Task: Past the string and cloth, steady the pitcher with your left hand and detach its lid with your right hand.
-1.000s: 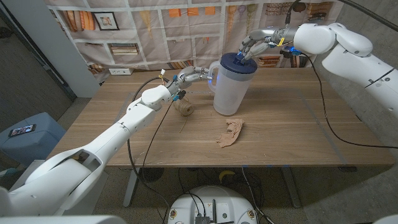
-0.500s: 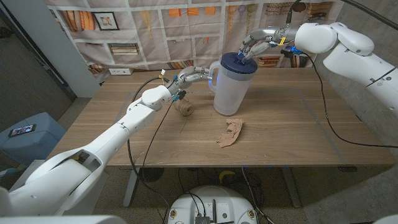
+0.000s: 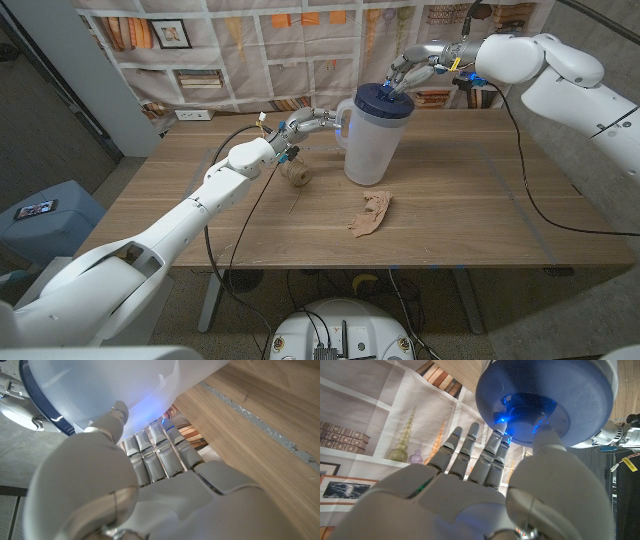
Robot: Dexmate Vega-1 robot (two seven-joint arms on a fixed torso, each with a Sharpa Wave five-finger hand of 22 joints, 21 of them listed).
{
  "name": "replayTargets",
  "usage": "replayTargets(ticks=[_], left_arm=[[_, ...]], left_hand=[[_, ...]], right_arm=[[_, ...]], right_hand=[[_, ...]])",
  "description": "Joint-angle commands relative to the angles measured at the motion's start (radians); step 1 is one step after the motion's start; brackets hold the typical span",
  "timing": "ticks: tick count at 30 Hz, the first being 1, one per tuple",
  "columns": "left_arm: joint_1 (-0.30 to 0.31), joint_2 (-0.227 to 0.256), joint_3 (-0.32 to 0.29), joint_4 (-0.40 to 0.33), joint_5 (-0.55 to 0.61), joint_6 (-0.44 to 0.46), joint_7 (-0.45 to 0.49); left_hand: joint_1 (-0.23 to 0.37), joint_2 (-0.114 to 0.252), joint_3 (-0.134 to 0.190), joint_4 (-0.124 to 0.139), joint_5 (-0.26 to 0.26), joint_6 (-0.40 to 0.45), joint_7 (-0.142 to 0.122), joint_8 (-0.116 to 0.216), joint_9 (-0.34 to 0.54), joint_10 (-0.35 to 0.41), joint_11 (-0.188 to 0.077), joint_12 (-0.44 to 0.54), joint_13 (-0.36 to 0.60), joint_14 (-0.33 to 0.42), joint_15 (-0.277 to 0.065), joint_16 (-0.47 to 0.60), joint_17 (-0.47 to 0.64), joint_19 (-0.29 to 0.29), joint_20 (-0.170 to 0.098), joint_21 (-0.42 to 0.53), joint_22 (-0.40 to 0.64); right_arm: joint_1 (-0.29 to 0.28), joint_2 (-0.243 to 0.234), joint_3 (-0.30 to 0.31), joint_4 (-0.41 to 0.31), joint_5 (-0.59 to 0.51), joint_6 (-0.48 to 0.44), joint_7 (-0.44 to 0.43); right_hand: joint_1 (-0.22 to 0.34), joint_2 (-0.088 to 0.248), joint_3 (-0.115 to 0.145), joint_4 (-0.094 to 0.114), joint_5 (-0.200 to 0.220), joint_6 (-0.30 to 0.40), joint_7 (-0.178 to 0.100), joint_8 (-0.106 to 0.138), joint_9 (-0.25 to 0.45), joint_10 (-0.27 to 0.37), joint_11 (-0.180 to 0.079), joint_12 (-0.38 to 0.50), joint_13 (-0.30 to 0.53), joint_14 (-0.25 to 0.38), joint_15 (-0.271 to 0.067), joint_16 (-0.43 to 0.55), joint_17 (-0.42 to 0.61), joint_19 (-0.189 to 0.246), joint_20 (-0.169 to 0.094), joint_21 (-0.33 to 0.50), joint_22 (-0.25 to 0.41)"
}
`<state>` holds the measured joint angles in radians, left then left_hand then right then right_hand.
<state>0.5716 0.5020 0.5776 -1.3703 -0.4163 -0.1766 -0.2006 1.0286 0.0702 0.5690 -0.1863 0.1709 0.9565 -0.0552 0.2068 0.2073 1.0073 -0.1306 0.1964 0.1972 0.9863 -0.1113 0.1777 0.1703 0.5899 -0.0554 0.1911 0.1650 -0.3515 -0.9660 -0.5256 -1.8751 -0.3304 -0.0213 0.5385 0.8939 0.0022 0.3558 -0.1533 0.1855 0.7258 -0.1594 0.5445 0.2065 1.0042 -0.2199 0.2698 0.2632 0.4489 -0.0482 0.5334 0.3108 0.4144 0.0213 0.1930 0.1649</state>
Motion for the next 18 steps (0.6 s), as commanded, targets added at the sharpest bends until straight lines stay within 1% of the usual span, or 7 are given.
replayTargets(ticks=[1, 13, 18], left_arm=[[-0.001, 0.000, 0.001, 0.001, 0.002, -0.001, 0.000], [0.011, 0.006, -0.002, -0.015, 0.001, 0.004, 0.008], [0.018, 0.011, -0.004, -0.027, 0.002, 0.008, 0.016]], left_hand=[[0.006, 0.060, 0.007, 0.012, 0.005, 0.050, 0.031, 0.008, 0.002, 0.050, -0.042, 0.005, 0.003, 0.042, -0.122, 0.003, 0.001, 0.005, -0.140, 0.000, 0.003], [0.005, 0.060, 0.007, 0.011, 0.005, 0.049, 0.031, 0.007, 0.002, 0.049, -0.043, 0.005, 0.003, 0.043, -0.123, 0.003, 0.001, 0.005, -0.140, 0.000, 0.003], [0.005, 0.059, 0.007, 0.011, 0.005, 0.050, 0.030, 0.008, 0.002, 0.049, -0.043, 0.005, 0.003, 0.043, -0.123, 0.004, 0.001, 0.005, -0.140, 0.000, 0.003]], right_arm=[[-0.001, -0.006, 0.007, -0.010, 0.004, -0.007, -0.002], [-0.001, -0.012, 0.011, -0.023, 0.007, -0.010, 0.003], [-0.001, -0.014, 0.013, -0.024, 0.009, -0.007, 0.003]], right_hand=[[0.077, 0.088, -0.003, -0.001, 0.004, 0.086, -0.059, 0.005, 0.002, 0.011, -0.004, 0.001, 0.005, 0.009, -0.142, 0.004, 0.001, 0.005, -0.004, 0.001, 0.005], [0.077, 0.090, -0.005, -0.002, 0.005, 0.091, -0.059, 0.006, 0.001, 0.013, -0.004, -0.001, 0.005, 0.012, -0.142, 0.003, 0.001, 0.007, -0.003, 0.002, 0.005], [0.079, 0.090, -0.006, -0.004, 0.006, 0.080, -0.060, 0.000, 0.000, 0.015, -0.004, -0.002, 0.006, 0.014, -0.142, 0.003, 0.001, 0.009, -0.003, 0.002, 0.005]])
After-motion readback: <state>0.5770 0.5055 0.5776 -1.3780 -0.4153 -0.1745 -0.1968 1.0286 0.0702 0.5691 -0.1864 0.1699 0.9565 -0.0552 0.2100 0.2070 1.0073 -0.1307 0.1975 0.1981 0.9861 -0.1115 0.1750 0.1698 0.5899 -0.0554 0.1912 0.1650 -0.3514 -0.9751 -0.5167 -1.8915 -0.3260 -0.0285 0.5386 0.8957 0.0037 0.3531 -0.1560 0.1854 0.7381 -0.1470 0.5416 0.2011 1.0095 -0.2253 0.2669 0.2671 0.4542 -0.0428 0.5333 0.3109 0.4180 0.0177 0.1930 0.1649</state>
